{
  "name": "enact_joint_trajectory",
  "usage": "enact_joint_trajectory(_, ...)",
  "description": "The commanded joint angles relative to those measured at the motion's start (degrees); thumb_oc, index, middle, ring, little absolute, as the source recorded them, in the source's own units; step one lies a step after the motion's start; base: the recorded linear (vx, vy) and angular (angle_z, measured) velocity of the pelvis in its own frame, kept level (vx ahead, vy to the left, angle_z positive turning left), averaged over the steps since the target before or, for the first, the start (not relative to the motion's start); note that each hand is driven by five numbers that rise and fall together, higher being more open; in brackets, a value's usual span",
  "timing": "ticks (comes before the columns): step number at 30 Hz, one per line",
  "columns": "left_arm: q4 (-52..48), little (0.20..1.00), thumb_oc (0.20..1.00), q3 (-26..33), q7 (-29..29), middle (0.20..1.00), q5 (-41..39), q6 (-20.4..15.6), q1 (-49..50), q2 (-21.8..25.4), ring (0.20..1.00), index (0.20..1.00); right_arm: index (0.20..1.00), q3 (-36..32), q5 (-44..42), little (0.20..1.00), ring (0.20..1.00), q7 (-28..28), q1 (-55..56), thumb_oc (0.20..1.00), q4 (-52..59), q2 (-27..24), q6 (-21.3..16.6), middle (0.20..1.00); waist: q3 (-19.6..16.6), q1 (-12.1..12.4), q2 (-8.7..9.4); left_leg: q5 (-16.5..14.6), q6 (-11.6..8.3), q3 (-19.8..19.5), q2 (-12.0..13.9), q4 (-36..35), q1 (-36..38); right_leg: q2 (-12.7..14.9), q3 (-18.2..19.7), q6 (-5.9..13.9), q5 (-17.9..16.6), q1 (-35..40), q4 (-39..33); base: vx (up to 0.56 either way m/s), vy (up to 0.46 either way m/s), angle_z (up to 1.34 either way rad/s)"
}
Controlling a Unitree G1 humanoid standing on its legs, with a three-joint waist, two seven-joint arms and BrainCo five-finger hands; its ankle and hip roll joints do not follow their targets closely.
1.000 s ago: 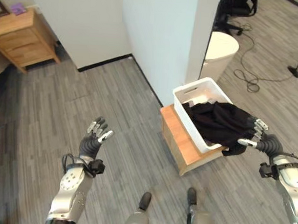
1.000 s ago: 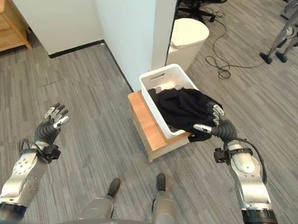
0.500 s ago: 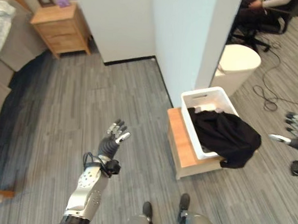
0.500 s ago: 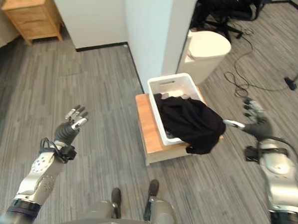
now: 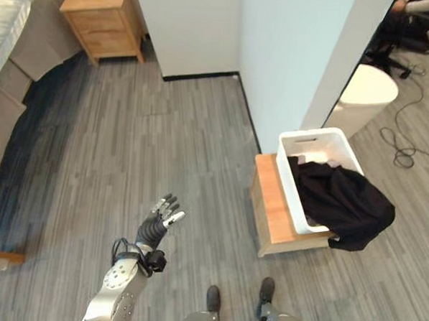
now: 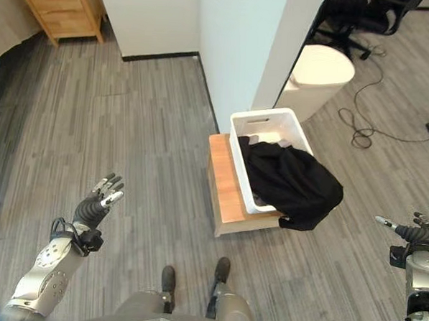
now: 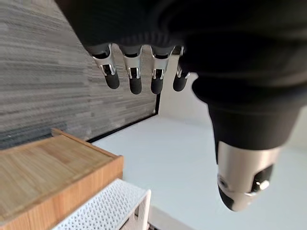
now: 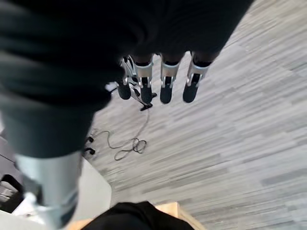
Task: Pick up bed clothes into laundry basket.
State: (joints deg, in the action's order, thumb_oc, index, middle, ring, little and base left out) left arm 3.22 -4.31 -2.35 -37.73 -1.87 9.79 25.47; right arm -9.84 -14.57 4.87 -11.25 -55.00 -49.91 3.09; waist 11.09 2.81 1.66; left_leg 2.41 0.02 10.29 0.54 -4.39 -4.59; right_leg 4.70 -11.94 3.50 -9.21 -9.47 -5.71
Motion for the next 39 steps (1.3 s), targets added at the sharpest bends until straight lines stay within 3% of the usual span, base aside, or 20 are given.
enact_joint_trajectory(1,-3.23,1.000,1.000,-0.19,0.70,1.000,-1.10,-2.65,-1.62,2.39,1.000,1.000,1.000,3.85,2.53,1.000,1.000,3.98,-7.31,1.000,-2.73,-5.19,-2.14,1.000,3.71,1.81,0.54,-0.19,-2.00,-4.58,1.46,-0.61,-2.12,2.79,1.26,5.69,3.67,0.22,0.71,-0.07,0.036,0.00)
enact_joint_trajectory(10,-3.78,1.000,1.000,-1.08,2.07,1.000,-0.98,-3.79,-1.42,3.32,1.000,1.000,1.000,8.30,5.61,1.000,1.000,6.71,-15.00,1.000,-8.10,-7.18,-1.99,1.000,7.66,2.21,-2.18,1.49,-2.51,-5.07,0.88,-0.61,-7.24,3.21,1.43,5.77,2.31,-5.20,0.71,-0.05,0.009,0.00)
enact_joint_trajectory(15,-4.28,1.000,1.000,-2.68,2.49,1.000,-1.00,-4.24,-2.15,3.44,1.000,1.000,1.000,13.56,7.91,1.000,1.000,6.85,-22.09,1.000,-12.57,-10.91,-1.46,1.000,9.59,2.25,-3.30,2.35,-3.02,-5.10,1.11,-0.61,-10.47,2.96,1.74,5.78,1.64,-8.74,0.71,-0.03,-0.018,0.00)
enact_joint_trajectory(26,-4.33,1.000,1.000,-6.18,4.24,1.000,-0.94,-5.15,-5.91,2.33,1.000,1.000,1.000,22.25,8.93,1.000,1.000,7.49,-32.85,1.000,-15.27,-14.12,-2.04,1.000,12.80,2.63,-2.78,3.29,-3.68,-4.94,1.80,-0.61,-14.39,2.04,1.94,5.98,0.40,-13.28,0.71,-0.02,-0.013,-0.05)
enact_joint_trajectory(39,-6.54,1.000,1.000,-6.52,6.65,1.000,-1.19,-6.77,-11.62,1.98,1.000,1.000,1.000,30.14,8.92,1.000,1.000,7.02,-40.38,1.000,-14.51,-7.53,-3.37,1.000,16.50,3.45,-3.67,4.48,-3.81,-5.85,1.27,-0.61,-19.10,2.13,2.13,6.02,-1.13,-17.83,0.71,-0.02,-0.001,0.02)
